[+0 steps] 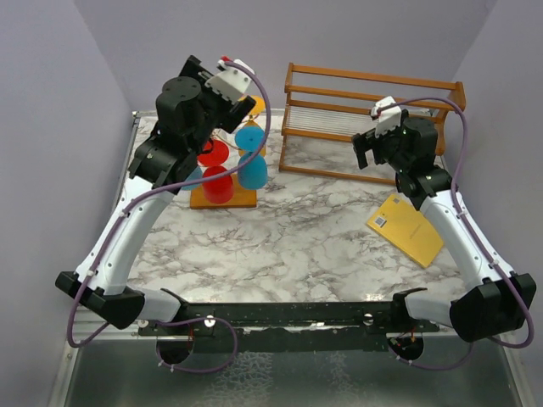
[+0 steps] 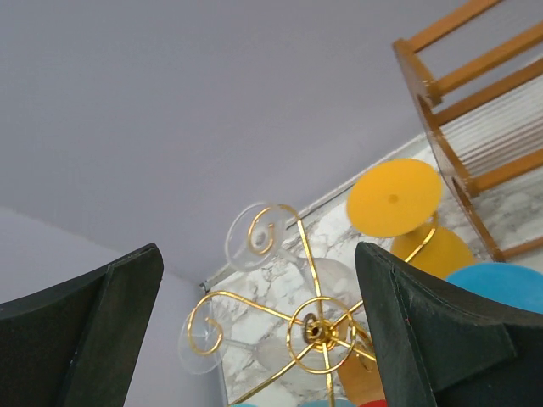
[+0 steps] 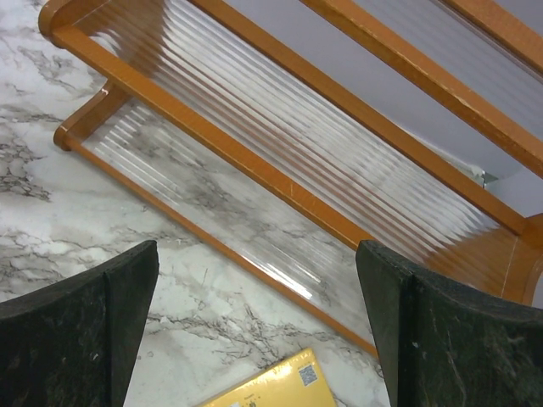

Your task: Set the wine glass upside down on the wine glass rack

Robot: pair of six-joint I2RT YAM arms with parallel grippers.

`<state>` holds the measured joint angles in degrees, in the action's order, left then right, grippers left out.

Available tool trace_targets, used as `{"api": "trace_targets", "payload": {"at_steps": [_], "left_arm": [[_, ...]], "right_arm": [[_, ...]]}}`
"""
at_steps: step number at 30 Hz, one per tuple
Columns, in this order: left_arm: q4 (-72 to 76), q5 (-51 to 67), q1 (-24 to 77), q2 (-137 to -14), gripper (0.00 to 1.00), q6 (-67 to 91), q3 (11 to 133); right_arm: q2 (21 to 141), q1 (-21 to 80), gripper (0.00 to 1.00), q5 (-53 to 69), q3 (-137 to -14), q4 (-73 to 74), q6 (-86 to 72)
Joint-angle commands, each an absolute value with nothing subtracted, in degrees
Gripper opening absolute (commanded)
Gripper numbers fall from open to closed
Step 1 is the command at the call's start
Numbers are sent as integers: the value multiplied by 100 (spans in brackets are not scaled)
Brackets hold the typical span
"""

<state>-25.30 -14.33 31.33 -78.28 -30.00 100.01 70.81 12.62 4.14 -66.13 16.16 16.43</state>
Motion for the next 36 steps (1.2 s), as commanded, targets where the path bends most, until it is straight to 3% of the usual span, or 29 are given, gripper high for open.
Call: {"api": "trace_targets", "payload": {"at_steps": [1, 10, 21, 36], "left_arm": [[-2078, -1339, 2589, -7432, 99, -2114, 9784], [-1574, -157, 1852, -6545, 99, -1529, 8477], [-1301, -1106, 1575, -5658, 99, -1405, 7598], [-1434, -1447, 1303, -4659, 99, -875, 6866]], "right_arm": [[6961, 1222, 100, 59, -6671, 1301, 1380], [6684, 1222, 100, 555, -6661, 831, 1511], [6350, 1222, 100, 1062, -6867, 1185, 1739], [5811, 1222, 100, 71, -7335, 2348, 1373]]}}
